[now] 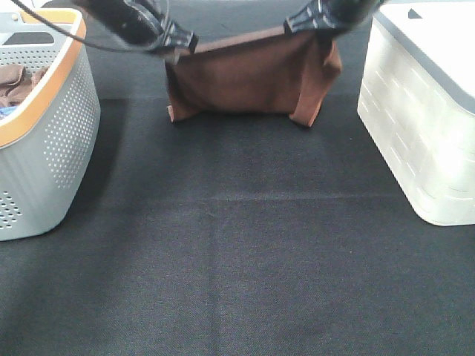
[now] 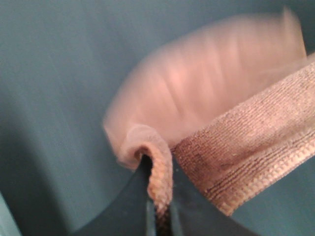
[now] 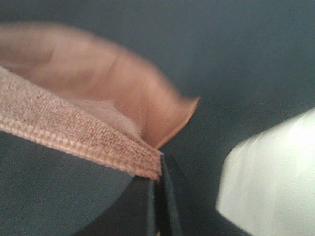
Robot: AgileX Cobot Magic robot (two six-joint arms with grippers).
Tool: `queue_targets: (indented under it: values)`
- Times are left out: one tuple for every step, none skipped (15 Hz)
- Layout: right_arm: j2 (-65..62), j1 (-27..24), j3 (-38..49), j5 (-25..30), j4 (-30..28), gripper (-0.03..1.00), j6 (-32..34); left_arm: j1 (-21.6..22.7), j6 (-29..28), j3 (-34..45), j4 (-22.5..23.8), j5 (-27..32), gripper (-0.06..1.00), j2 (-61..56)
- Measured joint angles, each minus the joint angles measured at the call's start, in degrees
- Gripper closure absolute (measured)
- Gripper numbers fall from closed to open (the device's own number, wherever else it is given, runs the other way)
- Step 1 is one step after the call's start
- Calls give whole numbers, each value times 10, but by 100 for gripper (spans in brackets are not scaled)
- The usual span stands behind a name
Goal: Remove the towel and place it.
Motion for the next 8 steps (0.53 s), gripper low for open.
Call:
queue_targets:
  values:
    - [0,0,0,37,30,97,-7,0,0,-2,-13,49,94,-1]
    - [0,0,0,77,52,97,-13,0,0,-2,-32,98,94,-1]
    - [0,0,0,139,78,97,-17,0,0,-2,-57,148,94,-1]
    - [0,0,0,175,91,97,-26,0,0,-2,-88,216,94,-1]
    - [0,-1,0,210,108,97,-37,0,0,-2,-100,260,94,-1]
    - [0,-2,0,234,128,97,-49,1,0,-2,-105,293,94,-1]
    - [0,-3,0,254,148,97,-56,1,0,-2,-107,325,94,-1]
    - [0,-3,0,254,148,97,-56,1,0,-2,-107,325,94,-1]
